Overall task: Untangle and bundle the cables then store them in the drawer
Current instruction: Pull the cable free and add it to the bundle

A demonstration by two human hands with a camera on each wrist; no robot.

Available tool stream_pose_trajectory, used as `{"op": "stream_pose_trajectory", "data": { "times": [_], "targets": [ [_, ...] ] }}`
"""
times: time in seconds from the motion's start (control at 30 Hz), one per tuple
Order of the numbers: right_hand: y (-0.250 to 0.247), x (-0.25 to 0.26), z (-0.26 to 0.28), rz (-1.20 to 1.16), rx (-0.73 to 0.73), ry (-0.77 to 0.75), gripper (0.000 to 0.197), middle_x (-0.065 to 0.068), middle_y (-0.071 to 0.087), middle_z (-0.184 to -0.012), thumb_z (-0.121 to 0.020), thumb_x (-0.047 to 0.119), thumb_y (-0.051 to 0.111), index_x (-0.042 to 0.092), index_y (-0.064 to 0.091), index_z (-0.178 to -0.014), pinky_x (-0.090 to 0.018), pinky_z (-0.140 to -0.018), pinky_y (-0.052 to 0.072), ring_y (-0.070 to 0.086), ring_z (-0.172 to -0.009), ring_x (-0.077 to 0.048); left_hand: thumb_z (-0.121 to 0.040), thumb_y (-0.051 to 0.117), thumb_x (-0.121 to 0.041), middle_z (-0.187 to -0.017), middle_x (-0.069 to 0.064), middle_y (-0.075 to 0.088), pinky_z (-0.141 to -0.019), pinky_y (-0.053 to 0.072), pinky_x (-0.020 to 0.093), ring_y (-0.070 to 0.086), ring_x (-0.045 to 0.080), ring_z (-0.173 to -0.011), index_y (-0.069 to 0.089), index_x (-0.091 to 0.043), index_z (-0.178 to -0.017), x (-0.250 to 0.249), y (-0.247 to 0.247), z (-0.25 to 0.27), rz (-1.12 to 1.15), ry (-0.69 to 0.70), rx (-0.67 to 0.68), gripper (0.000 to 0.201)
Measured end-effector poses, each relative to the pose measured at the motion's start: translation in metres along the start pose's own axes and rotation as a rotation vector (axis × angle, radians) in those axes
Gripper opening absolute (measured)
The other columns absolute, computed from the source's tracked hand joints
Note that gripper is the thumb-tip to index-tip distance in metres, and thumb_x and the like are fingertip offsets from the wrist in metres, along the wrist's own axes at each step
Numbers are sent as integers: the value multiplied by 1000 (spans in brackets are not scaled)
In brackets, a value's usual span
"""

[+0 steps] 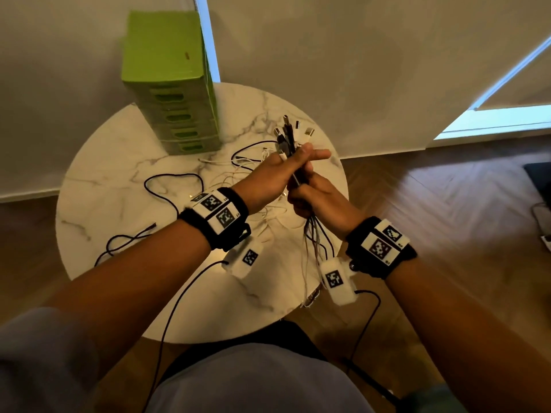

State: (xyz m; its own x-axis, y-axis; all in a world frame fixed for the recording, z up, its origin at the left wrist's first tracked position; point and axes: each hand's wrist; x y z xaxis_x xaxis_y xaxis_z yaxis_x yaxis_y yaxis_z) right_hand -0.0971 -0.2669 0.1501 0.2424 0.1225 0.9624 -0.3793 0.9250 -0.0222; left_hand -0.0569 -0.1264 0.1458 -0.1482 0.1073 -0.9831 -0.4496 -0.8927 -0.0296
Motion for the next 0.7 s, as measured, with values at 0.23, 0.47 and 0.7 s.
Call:
{"op": "stream_pose_trajectory", "data": {
  "times": [0.23,0.47,0.7],
  "targets": [
    [-14,-81,-9,428,491,432,41,-3,55,-53,-90,29,72,25,55,-53,-30,-73,48,69,-68,-27,-108,30,-43,-56,3,52,-89,54,52,63,27,-62,41,-16,-75,-11,-40,5,390,-136,188,44],
    [-73,-107,-24,819,-32,302,36,-7,65,-78,-93,50,62,14,65,-91,-31,-65,44,60,-72,-23,-98,53,-33,-65,-5,19,-73,47,31,26,12,-58,39,-23,-74,-16,-89,22,608,-57,-100,30],
    [1,-117,-19,1122,227,60,76,-16,58,-133,-97,45,54,15,14,-154,-39,-86,48,62,-110,-36,-87,59,7,-66,-12,54,-58,36,23,45,5,-57,43,-23,-86,-13,-96,19,644,239,-644,34]
  ]
}}
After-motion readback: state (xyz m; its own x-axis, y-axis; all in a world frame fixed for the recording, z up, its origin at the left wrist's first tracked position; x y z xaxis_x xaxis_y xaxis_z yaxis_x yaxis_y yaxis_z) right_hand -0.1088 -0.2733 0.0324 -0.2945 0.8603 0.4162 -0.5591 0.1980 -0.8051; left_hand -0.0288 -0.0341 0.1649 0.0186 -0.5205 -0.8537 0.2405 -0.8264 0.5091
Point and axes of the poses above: each hand's wrist, its own z-axis away from the middle knuckle, its own y-axis out of the palm, x = y × z
